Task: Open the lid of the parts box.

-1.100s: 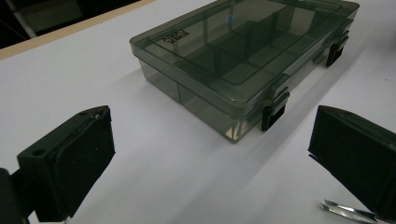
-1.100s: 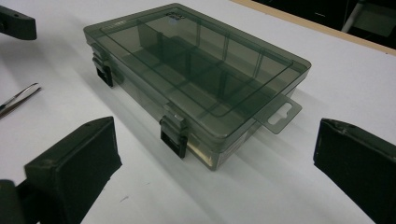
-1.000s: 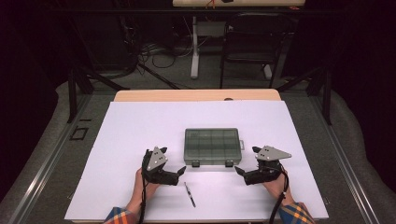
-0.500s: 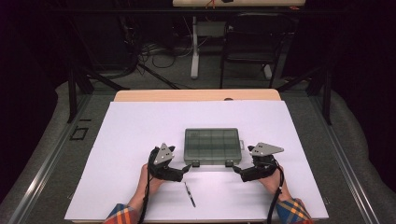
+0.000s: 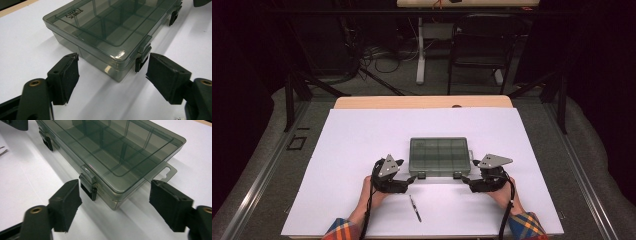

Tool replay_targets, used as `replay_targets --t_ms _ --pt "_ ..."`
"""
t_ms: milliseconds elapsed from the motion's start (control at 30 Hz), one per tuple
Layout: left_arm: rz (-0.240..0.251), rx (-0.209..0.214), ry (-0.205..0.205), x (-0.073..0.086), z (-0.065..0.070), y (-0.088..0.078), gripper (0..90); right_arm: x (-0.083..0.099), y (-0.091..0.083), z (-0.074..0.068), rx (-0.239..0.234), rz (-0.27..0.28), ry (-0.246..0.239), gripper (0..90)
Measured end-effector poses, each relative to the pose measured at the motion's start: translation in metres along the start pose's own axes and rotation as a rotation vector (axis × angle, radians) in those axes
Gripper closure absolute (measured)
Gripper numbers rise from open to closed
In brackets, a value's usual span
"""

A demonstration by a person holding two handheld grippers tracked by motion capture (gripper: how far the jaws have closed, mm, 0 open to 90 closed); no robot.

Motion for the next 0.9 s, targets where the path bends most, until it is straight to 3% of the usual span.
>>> replay_targets --t_ms 367,467,900 --pt "-0.010 -0.003 0.009 0.0027 0.0005 0.0011 39.6 0.0015 0.0018 0.0009 -0.002 -0.012 0.006 40.5" --pt "-0.017 -0.018 0.037 0.0037 0.0013 0.0019 41.9 0.0022 0.0019 0.0012 0.002 -0.018 0.004 41.5" --pt "-0.004 -0.016 0.039 0.0048 0.0012 0.0008 53.0 0.0028 0.0014 0.0020 0.007 -0.019 0.007 45.6"
Point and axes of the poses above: each handheld gripper's, and its own axes: y roughly forward along the jaws, x roughly out of its underside, z roughly to its right, the point moved 5 cm from there along y, roughly forward along the jaws, and after that the axes turned 5 degrees about z, right-handed, at the moved point
